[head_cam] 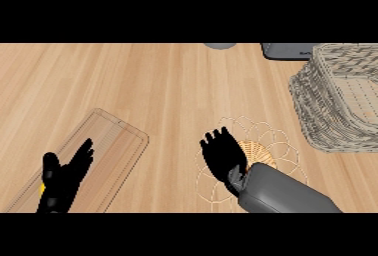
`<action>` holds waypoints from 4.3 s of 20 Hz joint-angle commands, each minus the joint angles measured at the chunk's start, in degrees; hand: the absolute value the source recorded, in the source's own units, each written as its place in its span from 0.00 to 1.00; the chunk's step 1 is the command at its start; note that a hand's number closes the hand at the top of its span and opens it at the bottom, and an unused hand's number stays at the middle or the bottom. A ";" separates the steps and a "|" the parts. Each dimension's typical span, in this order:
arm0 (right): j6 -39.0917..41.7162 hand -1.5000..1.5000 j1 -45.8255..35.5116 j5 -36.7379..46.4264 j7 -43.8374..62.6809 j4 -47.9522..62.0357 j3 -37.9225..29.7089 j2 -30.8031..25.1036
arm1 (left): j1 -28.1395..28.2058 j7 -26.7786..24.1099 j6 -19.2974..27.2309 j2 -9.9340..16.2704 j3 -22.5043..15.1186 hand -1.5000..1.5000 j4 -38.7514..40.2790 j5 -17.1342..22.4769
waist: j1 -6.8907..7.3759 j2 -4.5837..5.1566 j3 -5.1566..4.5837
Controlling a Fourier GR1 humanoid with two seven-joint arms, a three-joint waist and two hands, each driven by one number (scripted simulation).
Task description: Pick the croissant from the placemat and place it in the basket
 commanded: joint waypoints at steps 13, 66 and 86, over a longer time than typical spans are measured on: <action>-2.57 0.00 5.65 11.59 -7.55 6.55 -2.81 4.18 | -1.69 0.02 -1.53 -2.97 1.62 0.50 6.24 -2.06 | -0.15 0.40 -0.58; -28.70 1.00 12.05 -29.18 14.94 -41.10 -76.67 -15.64 | -0.15 0.87 -4.41 -3.53 4.08 0.50 3.60 -3.71 | -0.43 0.33 -0.60; -33.26 1.00 0.66 -24.78 -17.01 9.10 -78.54 -19.54 | -0.56 4.91 -5.44 -3.61 4.83 0.50 0.02 -4.89 | 0.94 0.73 -0.53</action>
